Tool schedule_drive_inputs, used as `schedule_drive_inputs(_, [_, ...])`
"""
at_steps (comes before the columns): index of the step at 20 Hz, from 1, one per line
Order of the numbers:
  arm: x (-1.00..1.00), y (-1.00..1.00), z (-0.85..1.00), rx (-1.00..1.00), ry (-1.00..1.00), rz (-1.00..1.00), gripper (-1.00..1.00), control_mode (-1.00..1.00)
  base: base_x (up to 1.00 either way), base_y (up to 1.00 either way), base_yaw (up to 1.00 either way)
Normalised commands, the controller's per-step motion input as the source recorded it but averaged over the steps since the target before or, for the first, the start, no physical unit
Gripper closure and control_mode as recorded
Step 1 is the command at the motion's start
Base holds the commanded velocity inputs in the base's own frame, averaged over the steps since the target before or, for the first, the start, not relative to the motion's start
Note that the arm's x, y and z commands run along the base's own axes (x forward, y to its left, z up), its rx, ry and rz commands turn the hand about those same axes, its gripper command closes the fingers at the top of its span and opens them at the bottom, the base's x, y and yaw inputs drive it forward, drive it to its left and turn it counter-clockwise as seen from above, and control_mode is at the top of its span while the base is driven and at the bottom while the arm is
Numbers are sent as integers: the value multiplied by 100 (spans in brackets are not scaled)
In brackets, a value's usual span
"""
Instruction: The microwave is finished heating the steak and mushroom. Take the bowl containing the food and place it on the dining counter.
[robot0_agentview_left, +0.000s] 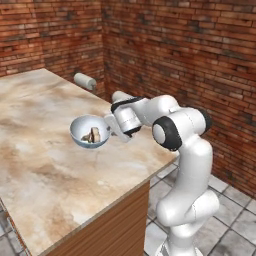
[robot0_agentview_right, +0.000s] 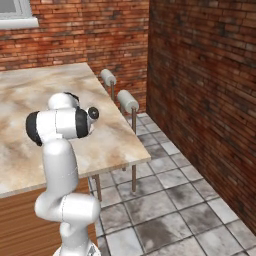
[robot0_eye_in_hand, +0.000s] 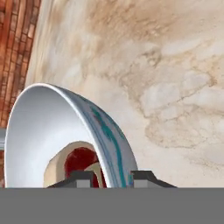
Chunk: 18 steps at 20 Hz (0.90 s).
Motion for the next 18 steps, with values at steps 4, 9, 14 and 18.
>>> schedule_drive_inputs(4, [-37, -22, 50, 0, 0, -10, -100, -100, 0, 0, 0])
schedule_drive_inputs(9, [-90, -71, 94, 4, -4, -11, -100, -100, 0, 0, 0])
schedule_drive_inputs(14, [-100, -76, 100, 6, -19, 0, -100, -100, 0, 0, 0])
schedule_drive_inputs(18, [-100, -65, 100, 2, -20, 0, -100, -100, 0, 0, 0])
